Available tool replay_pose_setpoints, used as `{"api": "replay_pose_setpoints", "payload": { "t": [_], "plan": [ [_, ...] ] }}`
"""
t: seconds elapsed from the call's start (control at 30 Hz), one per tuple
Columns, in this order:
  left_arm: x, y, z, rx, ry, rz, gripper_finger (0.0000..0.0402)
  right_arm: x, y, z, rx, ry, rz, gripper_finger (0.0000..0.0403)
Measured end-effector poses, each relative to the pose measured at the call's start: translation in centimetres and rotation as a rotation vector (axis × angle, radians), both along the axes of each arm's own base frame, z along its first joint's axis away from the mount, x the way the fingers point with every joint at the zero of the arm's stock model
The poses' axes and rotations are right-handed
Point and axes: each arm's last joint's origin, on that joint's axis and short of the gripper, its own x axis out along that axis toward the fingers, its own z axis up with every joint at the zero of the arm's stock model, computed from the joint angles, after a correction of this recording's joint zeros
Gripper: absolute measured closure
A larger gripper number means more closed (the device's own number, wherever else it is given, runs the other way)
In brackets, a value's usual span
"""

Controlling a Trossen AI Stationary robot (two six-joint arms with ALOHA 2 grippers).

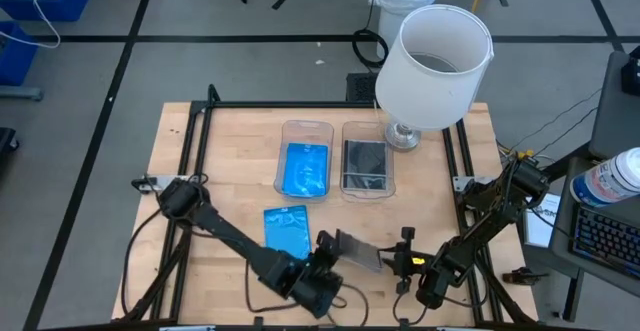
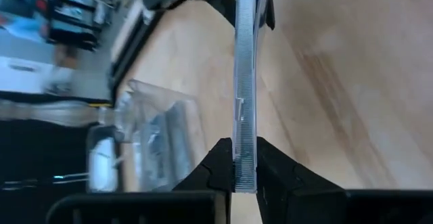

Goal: Pick & place jewel cases by type
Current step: Put the black cd case into the right transparent bin

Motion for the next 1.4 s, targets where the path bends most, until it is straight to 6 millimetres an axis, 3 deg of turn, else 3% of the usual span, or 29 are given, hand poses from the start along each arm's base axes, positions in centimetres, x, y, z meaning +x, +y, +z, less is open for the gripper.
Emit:
{"api": "replay_pose_setpoints", "payload": {
  "t": [0.33,0.53,0.7,0.87,1.1,1.27,1.4],
  "plan": [
    [-3.7,-4.5,0.8,0.28,-0.117,0.015,0.0354,-0.1,0.0,-0.1,0.091,-0.013,-0.055,0.0274],
    [-6.5,-7.0,0.8,0.438,-0.131,-0.022,0.0362,0.3,-0.2,0.0,0.181,-0.053,-0.143,0.0294],
    [-9.1,-9.1,0.9,0.602,-0.109,-0.096,0.034,1.2,-1.0,0.2,0.261,-0.017,-0.192,0.0312],
    [-10.9,-10.6,0.9,0.65,-0.109,-0.151,0.0362,3.0,-1.6,0.5,0.418,0.056,-0.17,0.0318],
    [-13.3,-11.4,-0.8,0.798,-0.103,-0.181,0.0356,6.0,-2.5,3.0,0.662,0.079,0.048,0.0315],
    [-15.0,-11.7,-2.7,0.871,-0.099,-0.211,0.0347,4.7,-5.5,5.1,0.724,0.023,0.046,0.032],
    [-15.9,-11.8,-3.8,0.897,-0.12,-0.211,0.0363,3.3,-7.6,7.2,0.854,-0.203,0.138,0.0322]
  ]
}}
